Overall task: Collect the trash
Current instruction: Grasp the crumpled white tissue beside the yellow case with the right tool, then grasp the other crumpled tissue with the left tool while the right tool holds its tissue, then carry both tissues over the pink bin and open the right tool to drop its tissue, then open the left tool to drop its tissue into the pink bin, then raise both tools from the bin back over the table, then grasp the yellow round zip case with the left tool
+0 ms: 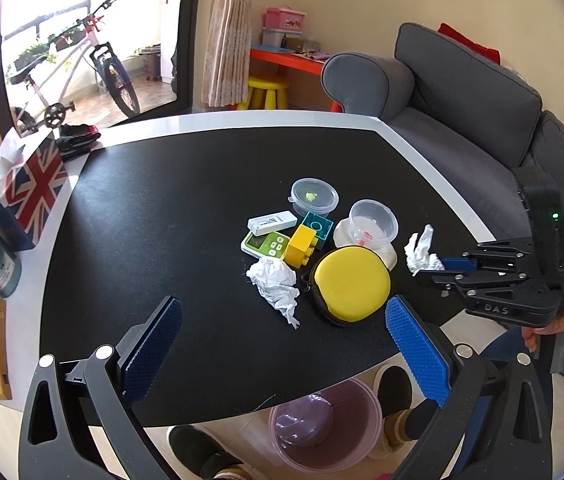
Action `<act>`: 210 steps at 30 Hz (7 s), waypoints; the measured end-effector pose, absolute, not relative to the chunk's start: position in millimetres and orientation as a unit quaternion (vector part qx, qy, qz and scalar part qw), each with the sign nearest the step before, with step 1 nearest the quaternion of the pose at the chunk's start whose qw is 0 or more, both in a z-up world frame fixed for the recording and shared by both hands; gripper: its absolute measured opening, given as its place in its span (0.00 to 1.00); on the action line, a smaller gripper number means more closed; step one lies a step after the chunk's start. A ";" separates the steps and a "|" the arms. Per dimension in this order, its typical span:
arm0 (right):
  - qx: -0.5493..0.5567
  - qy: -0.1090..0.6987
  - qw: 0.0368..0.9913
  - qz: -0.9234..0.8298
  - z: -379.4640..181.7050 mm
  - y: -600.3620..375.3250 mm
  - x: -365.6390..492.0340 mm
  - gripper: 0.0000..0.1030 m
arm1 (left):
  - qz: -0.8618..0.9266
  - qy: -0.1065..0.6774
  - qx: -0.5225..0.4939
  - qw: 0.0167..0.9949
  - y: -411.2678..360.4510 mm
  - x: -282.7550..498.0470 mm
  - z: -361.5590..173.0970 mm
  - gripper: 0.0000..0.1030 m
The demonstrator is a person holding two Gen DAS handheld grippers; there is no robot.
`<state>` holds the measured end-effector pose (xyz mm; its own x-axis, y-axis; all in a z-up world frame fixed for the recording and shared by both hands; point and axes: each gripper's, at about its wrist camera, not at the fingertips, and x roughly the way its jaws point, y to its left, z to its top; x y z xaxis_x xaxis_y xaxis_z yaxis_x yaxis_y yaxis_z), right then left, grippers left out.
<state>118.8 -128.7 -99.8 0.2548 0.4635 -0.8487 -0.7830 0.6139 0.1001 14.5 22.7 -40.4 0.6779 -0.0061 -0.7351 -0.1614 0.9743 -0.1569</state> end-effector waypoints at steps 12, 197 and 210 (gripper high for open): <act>-0.156 0.449 0.789 0.388 -82.6 -144.1 122.9 0.21 | 0.052 0.427 -0.113 0.896 33.5 51.6 -58.2 0.95; -0.102 0.448 0.811 0.361 -57.9 -193.8 107.2 0.95 | -0.010 0.501 -0.135 0.855 -28.5 113.0 -113.6 0.78; -0.110 0.444 0.811 0.365 -58.5 -184.7 109.3 0.95 | -0.004 0.463 -0.119 0.879 -18.1 91.0 -85.2 0.77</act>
